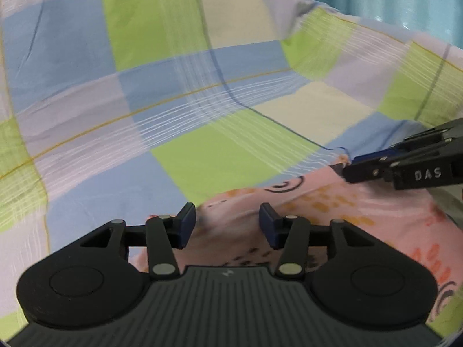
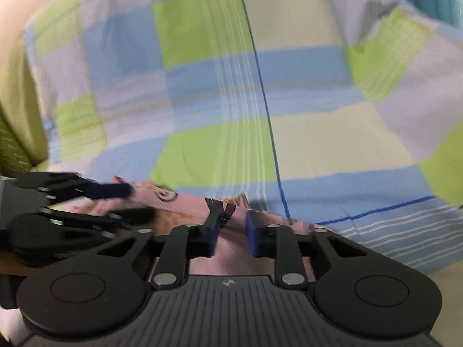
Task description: Fold clothes
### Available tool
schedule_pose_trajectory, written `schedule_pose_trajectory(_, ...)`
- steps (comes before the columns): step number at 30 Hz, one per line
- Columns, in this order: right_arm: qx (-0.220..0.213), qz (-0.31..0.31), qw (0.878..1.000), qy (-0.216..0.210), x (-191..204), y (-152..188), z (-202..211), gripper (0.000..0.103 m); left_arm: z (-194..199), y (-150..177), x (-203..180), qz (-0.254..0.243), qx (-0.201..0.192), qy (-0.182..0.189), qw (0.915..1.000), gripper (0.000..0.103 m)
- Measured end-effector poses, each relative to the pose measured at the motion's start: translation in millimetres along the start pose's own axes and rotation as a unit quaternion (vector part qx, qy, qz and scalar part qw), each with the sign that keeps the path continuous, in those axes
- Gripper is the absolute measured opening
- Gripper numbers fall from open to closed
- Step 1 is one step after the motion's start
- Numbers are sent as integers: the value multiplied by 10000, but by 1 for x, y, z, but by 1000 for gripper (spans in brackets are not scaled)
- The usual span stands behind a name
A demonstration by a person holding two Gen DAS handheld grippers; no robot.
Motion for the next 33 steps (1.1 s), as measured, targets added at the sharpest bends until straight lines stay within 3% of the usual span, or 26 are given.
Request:
schedule_pose_trajectory(3,-56,-143,9996,218,-9,0,-9,18,-5,7,11,288,4,153,9995,57)
schedule_pose_trajectory(6,-98,-627,9977,223,-23,4,-16,26,-7,5,24,632,-47,319,9975,54)
schedule_pose_trajectory(10,-357,-594,9969,374,-22,-1,0,25,0,4,37,691,-125,4,9975,39)
schedule_pose_trajectory(14,-561,-574,9961,378,-16,-2,32,25,-1,9,41,619,0,-117,9980,41)
schedule_pose_trajectory(18,-261,-456,9986,39,2,10,28,25,-2,15,46,547,126,-238,9981,42)
schedule_pose_trajectory(23,52,-25,9998,194,10,14,2,24,-5,20,52,516,206,-390,9977,42)
schedule_pose_trajectory(28,-340,72,9981,514,1,7,0,21,-8,21,72,832,54,-589,9948,42)
schedule_pose_trajectory(33,-1116,-1019,9874,478,-32,10,47,24,3,19,86,1255,-26,-629,9901,36)
Point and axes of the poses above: each gripper's, at about its wrist camera, not at the fingertips, and z roughly against the way its jaws point, x to its left, y to its underside, the point moved 5 cm from there along -z, roughly the way its jaws point, and after that the axes turned 4 degrees about -x, right-handed, at the moved point
